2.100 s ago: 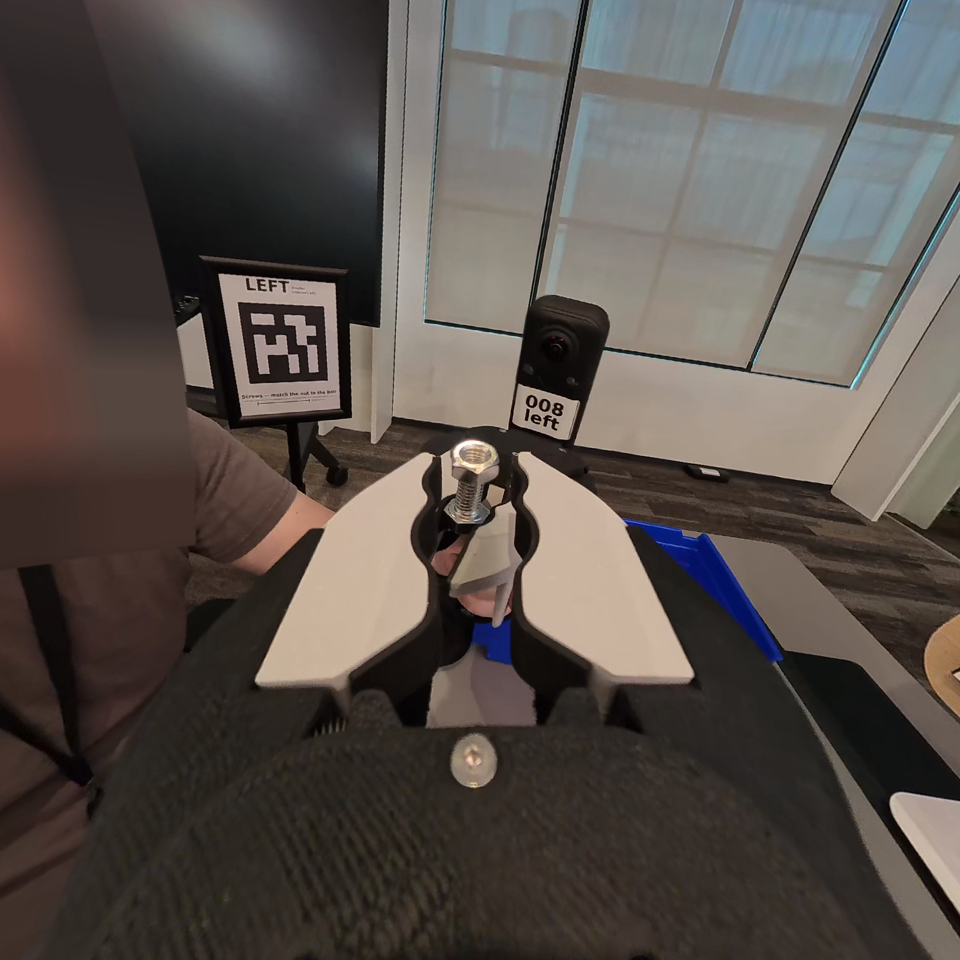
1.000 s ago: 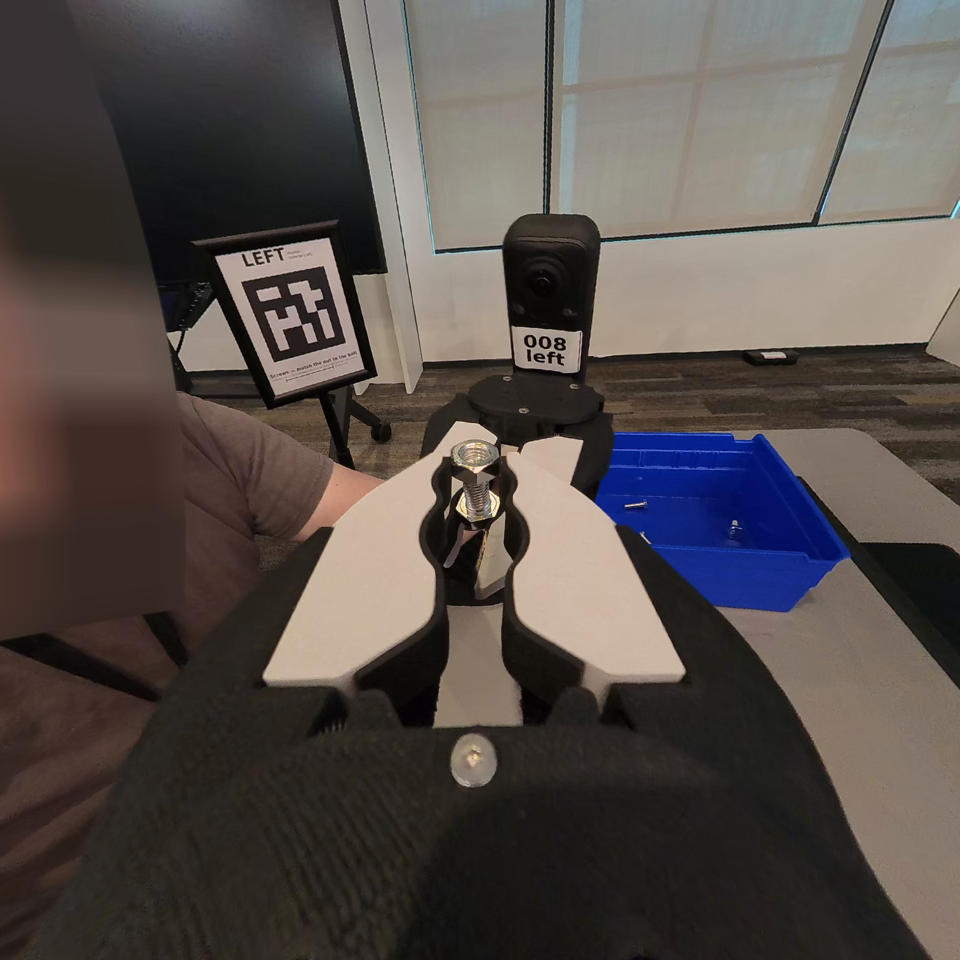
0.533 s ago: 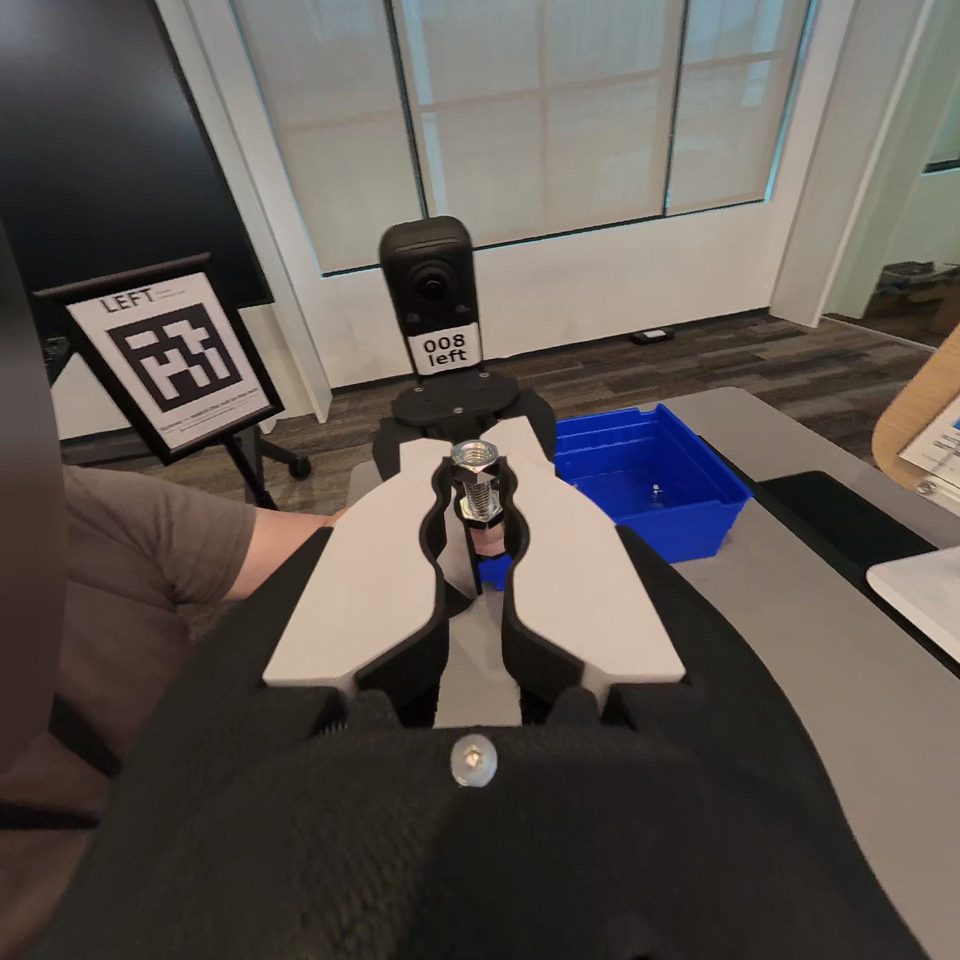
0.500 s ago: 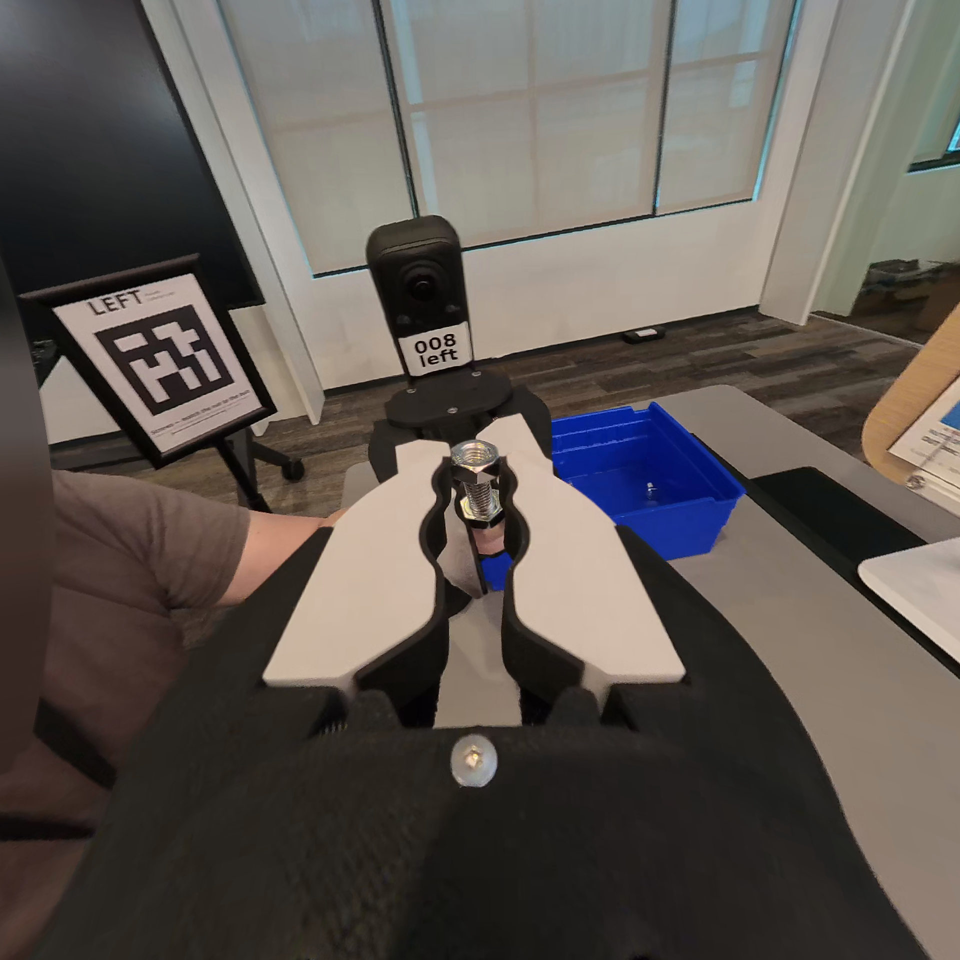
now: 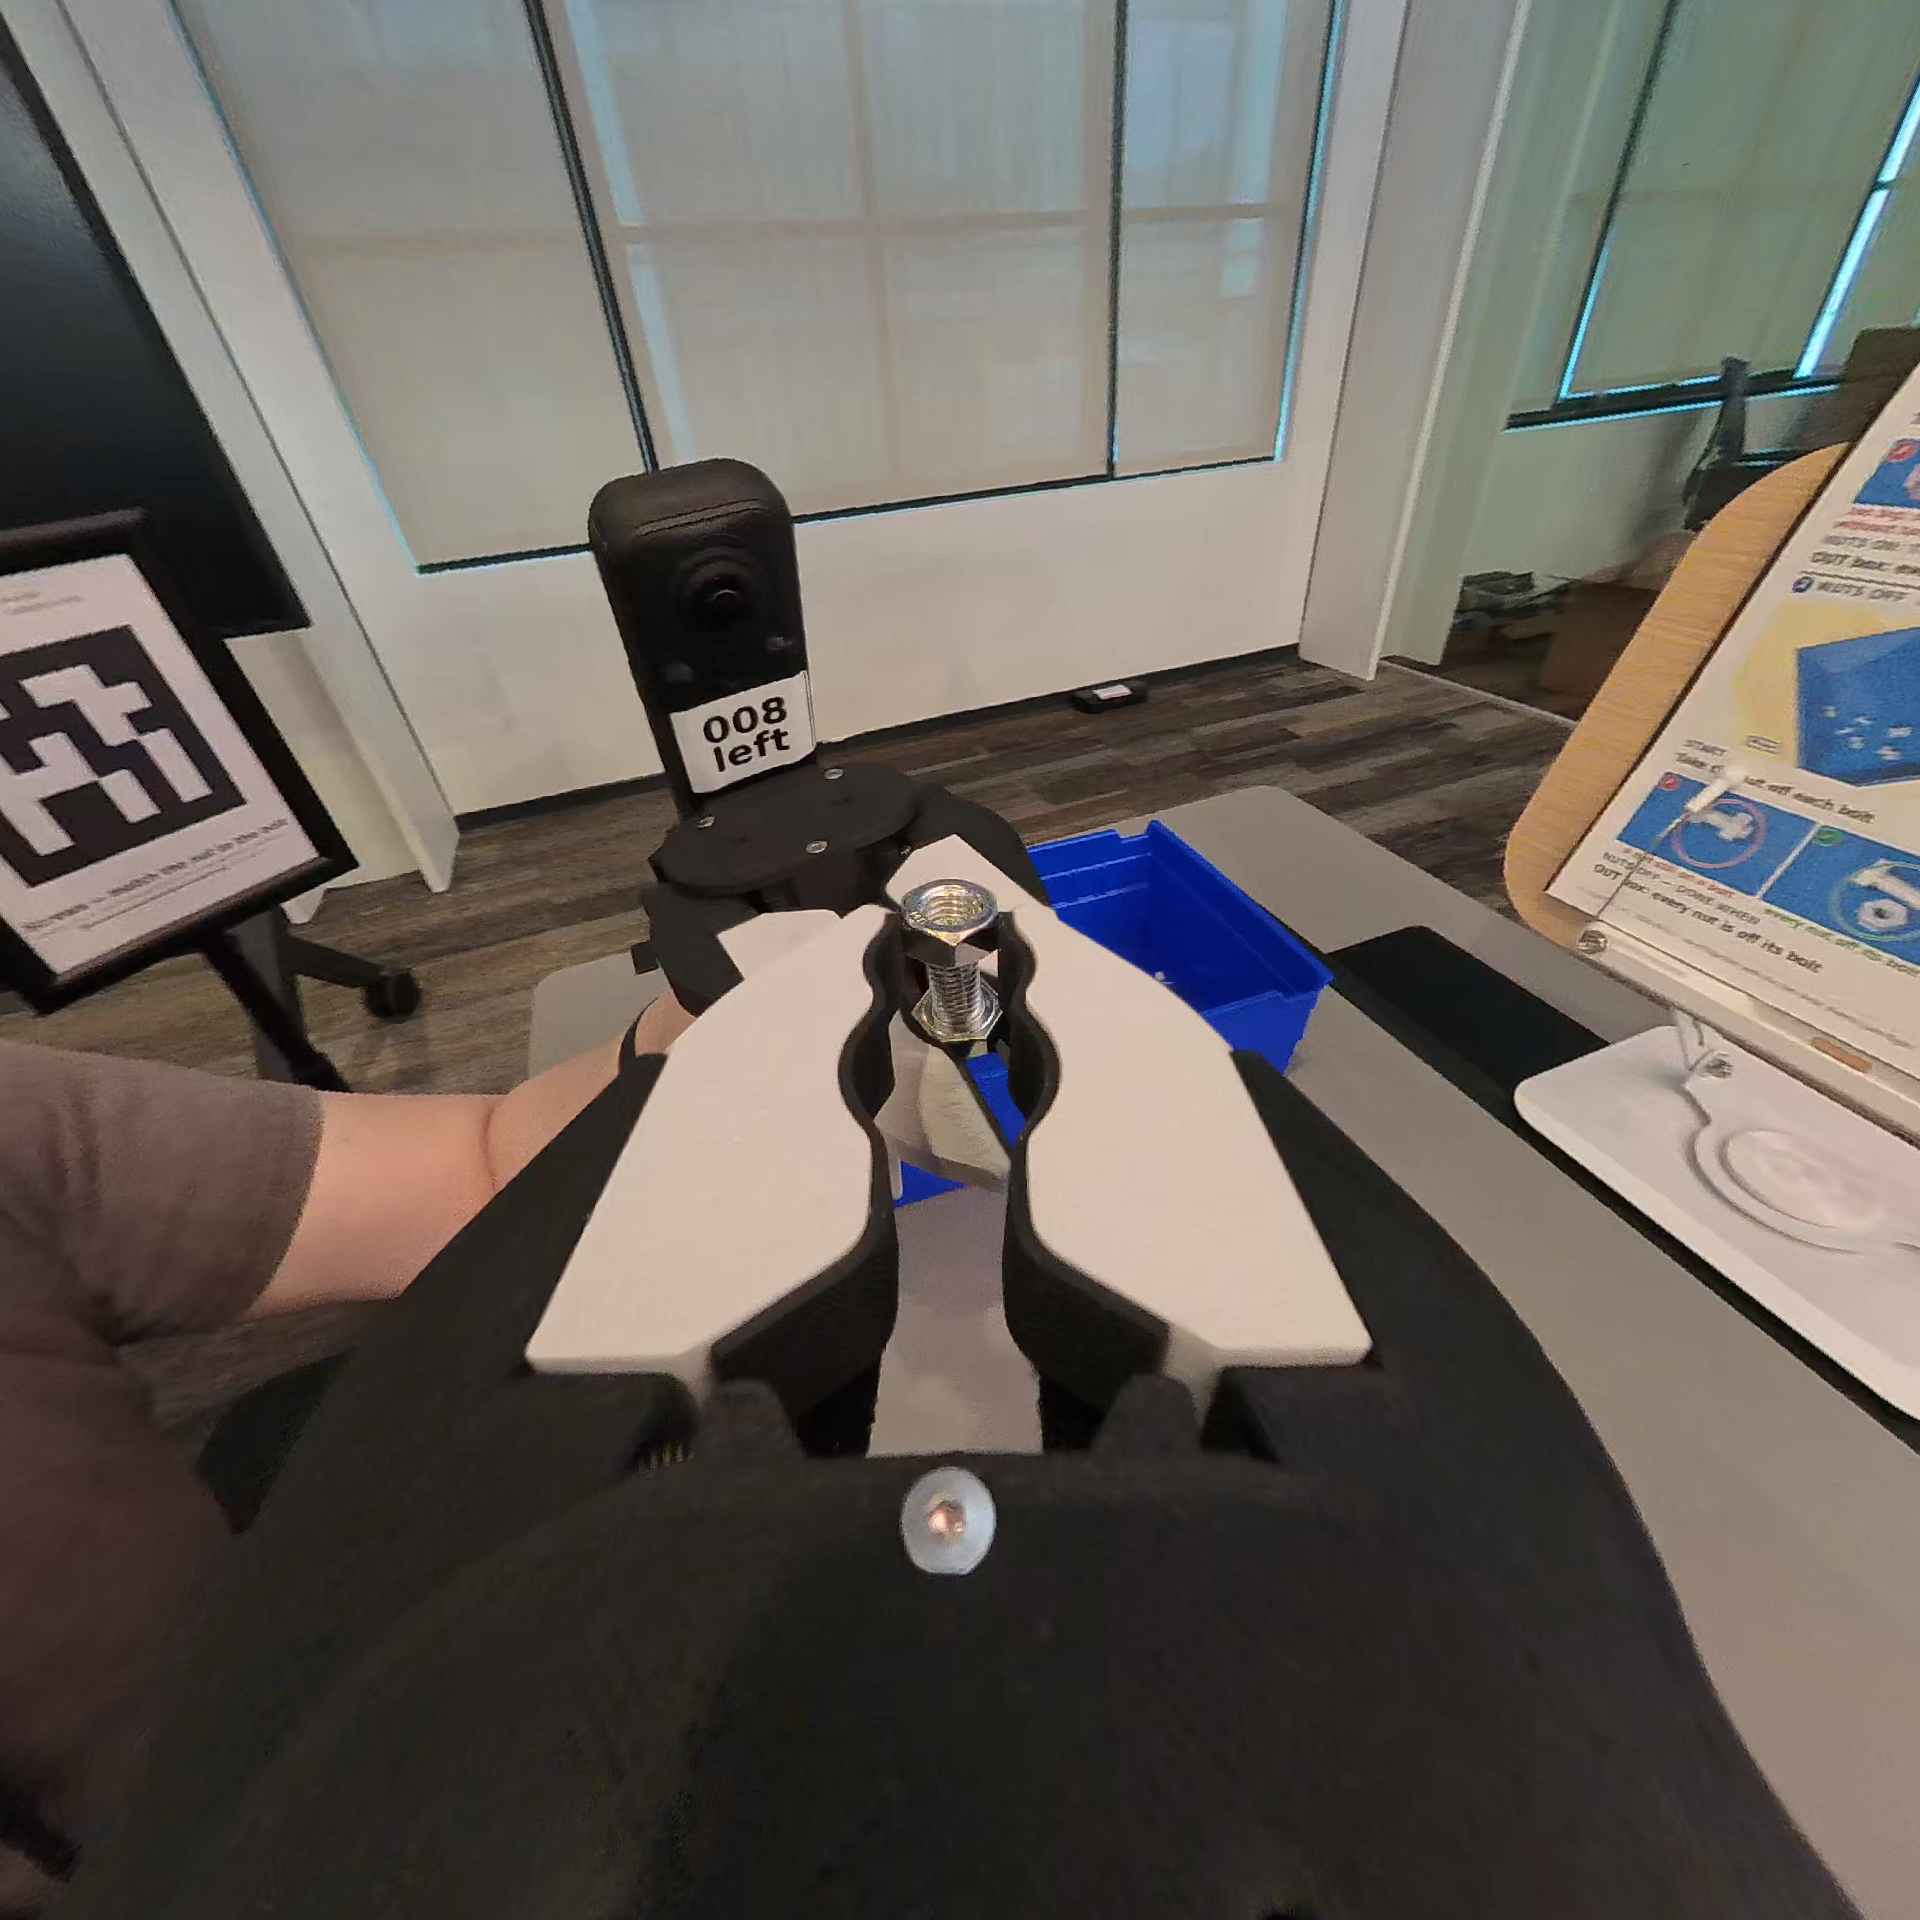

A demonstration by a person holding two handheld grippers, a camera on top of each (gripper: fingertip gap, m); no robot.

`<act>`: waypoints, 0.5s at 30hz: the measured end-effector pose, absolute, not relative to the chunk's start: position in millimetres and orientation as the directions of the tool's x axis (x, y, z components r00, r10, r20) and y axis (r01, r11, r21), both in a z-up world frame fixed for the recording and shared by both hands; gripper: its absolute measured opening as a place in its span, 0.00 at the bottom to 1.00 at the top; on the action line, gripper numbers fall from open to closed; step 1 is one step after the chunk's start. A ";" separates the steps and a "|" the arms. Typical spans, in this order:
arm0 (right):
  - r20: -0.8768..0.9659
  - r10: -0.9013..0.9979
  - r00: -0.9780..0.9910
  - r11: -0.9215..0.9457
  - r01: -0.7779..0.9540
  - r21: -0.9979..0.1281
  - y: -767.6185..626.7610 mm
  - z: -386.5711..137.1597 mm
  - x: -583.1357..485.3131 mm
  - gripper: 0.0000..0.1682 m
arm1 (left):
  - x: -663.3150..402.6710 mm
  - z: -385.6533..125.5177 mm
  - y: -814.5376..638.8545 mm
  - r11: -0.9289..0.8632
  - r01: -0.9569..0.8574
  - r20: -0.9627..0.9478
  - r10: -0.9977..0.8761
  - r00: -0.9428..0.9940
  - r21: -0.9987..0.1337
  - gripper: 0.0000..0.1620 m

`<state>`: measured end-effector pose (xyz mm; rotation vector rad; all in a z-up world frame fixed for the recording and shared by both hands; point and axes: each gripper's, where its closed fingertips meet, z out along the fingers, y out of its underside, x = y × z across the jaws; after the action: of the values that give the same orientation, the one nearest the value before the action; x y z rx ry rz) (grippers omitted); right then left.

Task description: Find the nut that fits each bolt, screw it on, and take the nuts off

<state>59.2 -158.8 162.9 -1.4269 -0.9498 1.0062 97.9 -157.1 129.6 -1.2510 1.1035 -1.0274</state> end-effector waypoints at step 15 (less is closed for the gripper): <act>-0.127 0.850 0.511 -0.094 -0.091 -0.991 -142.3 165.4 53.5 0.11 | 88.9 133.3 -132.6 0.110 -0.012 -0.105 -0.902 0.418 -0.994 0.09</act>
<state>53.5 -142.3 165.4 -1.4546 -0.7008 0.9062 88.9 -132.6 133.3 -1.2946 0.9300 -0.8172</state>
